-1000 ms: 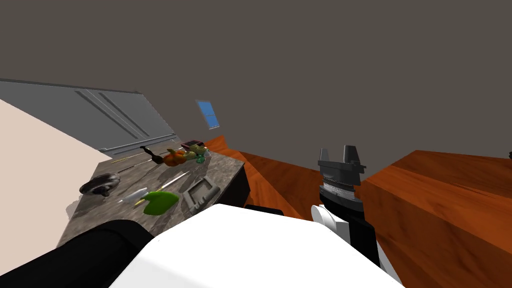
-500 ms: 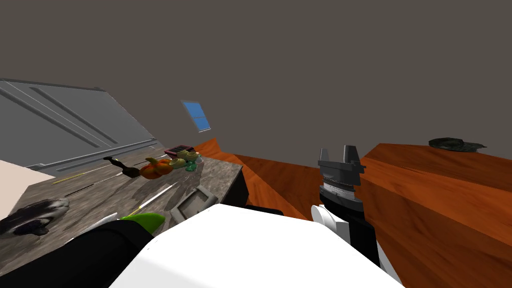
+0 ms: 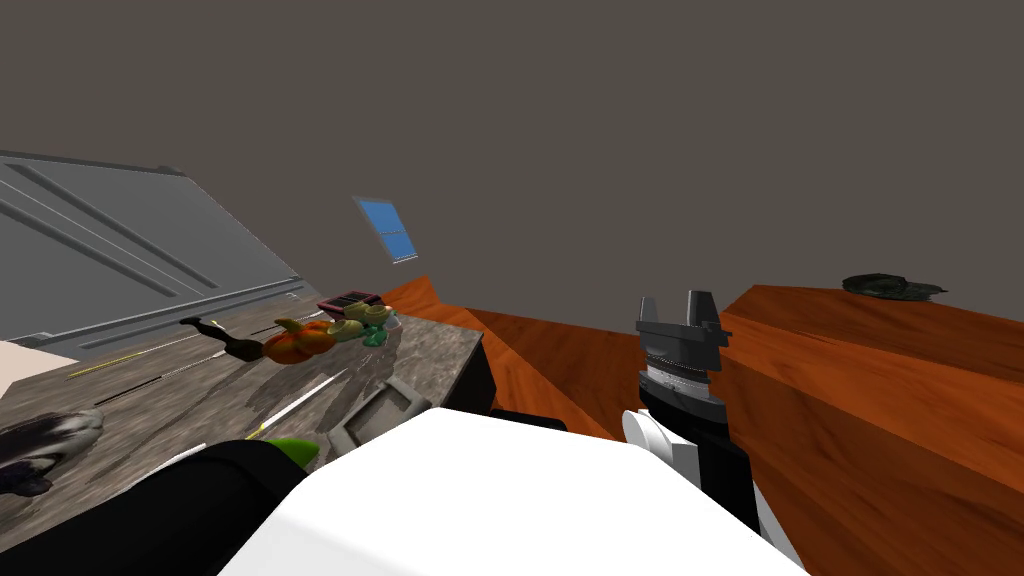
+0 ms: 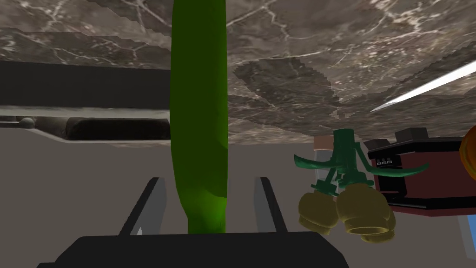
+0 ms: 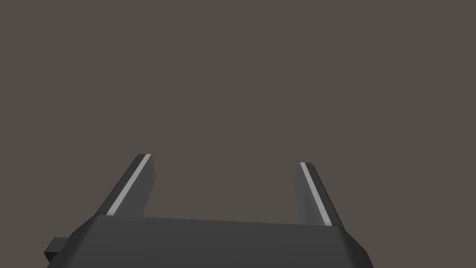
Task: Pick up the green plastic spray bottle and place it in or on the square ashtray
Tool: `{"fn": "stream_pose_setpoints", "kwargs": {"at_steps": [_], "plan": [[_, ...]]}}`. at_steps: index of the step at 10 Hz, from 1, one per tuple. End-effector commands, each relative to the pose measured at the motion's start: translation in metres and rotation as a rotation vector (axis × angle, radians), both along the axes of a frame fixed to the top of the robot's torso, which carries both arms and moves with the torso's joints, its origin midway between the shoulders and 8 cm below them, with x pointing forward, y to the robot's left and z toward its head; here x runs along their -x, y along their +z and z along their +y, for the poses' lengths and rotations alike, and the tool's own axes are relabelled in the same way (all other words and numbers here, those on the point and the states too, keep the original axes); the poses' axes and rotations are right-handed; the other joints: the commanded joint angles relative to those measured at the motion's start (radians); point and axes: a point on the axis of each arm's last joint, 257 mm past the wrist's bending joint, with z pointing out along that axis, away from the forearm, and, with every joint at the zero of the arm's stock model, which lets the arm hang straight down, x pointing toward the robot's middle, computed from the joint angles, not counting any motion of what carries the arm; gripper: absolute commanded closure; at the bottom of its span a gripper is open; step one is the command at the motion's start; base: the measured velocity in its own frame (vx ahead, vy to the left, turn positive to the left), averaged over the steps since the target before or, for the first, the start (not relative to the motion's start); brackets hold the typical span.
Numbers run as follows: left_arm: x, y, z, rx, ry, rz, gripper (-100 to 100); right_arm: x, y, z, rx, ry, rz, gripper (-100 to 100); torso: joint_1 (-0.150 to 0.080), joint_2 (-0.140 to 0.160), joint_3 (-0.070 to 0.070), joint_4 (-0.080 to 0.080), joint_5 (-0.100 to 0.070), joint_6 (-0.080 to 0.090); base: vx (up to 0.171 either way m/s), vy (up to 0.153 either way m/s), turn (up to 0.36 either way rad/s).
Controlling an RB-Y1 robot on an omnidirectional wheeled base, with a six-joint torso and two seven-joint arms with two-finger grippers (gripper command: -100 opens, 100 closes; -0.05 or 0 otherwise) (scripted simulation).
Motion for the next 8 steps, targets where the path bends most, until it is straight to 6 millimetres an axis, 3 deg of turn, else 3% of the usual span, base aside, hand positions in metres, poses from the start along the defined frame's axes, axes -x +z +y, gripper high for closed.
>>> {"fn": "stream_pose_setpoints", "kwargs": {"at_steps": [1, 4, 5, 6, 7, 8], "plan": [[0.0, 0.0, 0.0, 0.0, 0.0, 0.0, 100, 0.0, 0.0, 0.0, 0.0, 0.0, 0.0, 0, 0.0, 0.0, 0.0, 0.0, 0.0, 0.0, 0.0, 0.0, 0.0], [0.0, 0.0, 0.0, 0.0, 0.0, 0.0, 100, 0.0, 0.0, 0.0, 0.0, 0.0, 0.0, 0, 0.0, 0.001, 0.0, 0.0, 0.0, 0.0, 0.0, 0.0, 0.0], [0.0, 0.0, 0.0, 0.0, 0.0, 0.0, 0, 0.0, 0.0, 0.0, 0.0, 0.0, 0.0, 0, 0.0, 0.001, 0.0, 0.0, 0.0, 0.0, 0.0, 0.0, 0.0], [0.0, 0.0, 0.0, 0.0, 0.0, 0.0, 100, 0.0, 0.0, 0.0, 0.0, 0.0, 0.0, 0, 0.0, 0.001, 0.0, 0.0, 0.0, 0.0, 0.0, 0.0, 0.0], [0.0, 0.0, 0.0, 0.0, 0.0, 0.0, 0, 0.0, 0.0, 0.0, 0.0, 0.0, 0.0, 0, 0.0, 0.001, 0.0, 0.0, 0.0, 0.0, 0.0, 0.0, 0.0], [0.013, -0.007, 0.005, -0.018, 0.018, 0.046, 100, 0.0, 0.0, 0.0, 0.0, 0.0, 0.0, 0, 0.0, 0.001, 0.0, 0.0, 0.0, 0.0, -0.028, -0.004, -0.11]]}}
